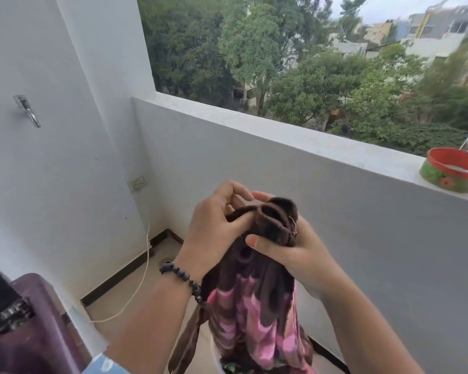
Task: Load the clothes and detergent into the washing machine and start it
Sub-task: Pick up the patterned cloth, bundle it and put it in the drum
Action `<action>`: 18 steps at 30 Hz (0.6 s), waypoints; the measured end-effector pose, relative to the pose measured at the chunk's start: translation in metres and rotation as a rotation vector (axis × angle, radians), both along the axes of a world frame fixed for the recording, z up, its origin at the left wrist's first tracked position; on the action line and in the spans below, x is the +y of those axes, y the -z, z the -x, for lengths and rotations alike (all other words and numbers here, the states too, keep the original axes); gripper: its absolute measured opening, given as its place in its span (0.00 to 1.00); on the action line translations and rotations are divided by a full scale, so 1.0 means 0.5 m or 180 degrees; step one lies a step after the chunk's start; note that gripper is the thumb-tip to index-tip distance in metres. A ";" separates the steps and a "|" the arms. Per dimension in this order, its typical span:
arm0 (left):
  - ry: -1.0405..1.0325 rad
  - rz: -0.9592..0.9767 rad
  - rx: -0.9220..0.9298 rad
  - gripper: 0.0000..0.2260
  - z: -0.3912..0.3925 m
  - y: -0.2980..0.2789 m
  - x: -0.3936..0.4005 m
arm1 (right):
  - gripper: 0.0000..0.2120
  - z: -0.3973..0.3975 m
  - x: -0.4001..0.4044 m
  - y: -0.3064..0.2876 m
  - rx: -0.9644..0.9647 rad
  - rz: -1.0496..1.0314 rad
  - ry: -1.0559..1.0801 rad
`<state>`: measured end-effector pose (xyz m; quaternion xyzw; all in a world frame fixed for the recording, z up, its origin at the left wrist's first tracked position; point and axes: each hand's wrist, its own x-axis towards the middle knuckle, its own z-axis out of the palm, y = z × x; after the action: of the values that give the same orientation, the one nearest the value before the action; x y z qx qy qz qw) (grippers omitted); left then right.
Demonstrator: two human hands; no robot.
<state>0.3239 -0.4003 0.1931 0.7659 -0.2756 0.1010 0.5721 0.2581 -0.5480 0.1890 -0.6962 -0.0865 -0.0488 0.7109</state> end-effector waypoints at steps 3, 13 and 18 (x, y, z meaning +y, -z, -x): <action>0.0588 0.0175 0.0681 0.14 -0.003 0.032 0.021 | 0.19 -0.002 -0.018 -0.015 -0.0108 0.0083 0.0295; 0.0615 -0.0451 0.1597 0.12 0.037 0.239 0.027 | 0.14 0.031 -0.057 -0.115 -0.0823 -0.0505 0.0500; 0.0488 0.0126 0.1981 0.12 0.038 0.239 0.042 | 0.20 0.038 -0.091 -0.123 -0.0817 -0.0591 0.0575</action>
<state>0.3047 -0.3794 0.0735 0.7258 -0.1423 -0.1761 0.6496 0.2392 -0.5934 0.2503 -0.6205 -0.1088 -0.2087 0.7480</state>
